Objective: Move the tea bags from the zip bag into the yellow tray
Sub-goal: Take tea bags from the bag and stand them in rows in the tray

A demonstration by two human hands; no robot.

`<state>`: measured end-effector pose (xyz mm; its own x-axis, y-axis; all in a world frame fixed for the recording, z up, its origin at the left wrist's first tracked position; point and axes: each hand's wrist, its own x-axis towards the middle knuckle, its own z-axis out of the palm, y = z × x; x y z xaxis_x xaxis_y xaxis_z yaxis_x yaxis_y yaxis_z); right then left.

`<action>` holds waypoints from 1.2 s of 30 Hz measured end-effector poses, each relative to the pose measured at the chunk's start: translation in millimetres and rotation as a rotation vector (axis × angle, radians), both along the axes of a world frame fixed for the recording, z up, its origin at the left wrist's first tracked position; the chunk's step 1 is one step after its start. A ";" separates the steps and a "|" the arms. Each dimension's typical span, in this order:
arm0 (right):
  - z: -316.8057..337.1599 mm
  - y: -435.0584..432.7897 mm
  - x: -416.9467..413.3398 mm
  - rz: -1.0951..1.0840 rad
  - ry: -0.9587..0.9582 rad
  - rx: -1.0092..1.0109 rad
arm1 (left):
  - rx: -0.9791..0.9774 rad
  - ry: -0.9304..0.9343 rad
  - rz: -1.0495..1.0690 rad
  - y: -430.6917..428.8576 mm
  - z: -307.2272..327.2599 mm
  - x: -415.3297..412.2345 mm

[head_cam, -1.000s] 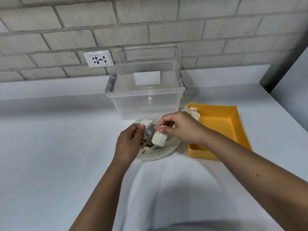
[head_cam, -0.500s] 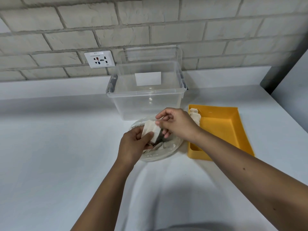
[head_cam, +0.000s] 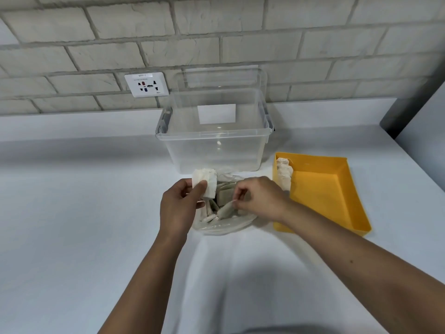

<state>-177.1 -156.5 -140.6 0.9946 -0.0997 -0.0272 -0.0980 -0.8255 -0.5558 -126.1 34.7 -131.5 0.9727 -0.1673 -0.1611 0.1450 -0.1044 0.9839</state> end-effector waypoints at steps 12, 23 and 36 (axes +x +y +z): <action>57.5 -12.4 -1.7 0.098 -0.008 0.419 | 0.077 0.091 -0.332 -14.0 3.3 -6.2; 40.7 3.2 6.1 -0.007 -0.055 0.514 | 0.023 0.165 -0.359 -9.4 11.8 -7.3; -13.2 28.9 10.1 0.053 0.131 -0.030 | 0.127 0.014 -0.152 -2.6 -6.2 16.4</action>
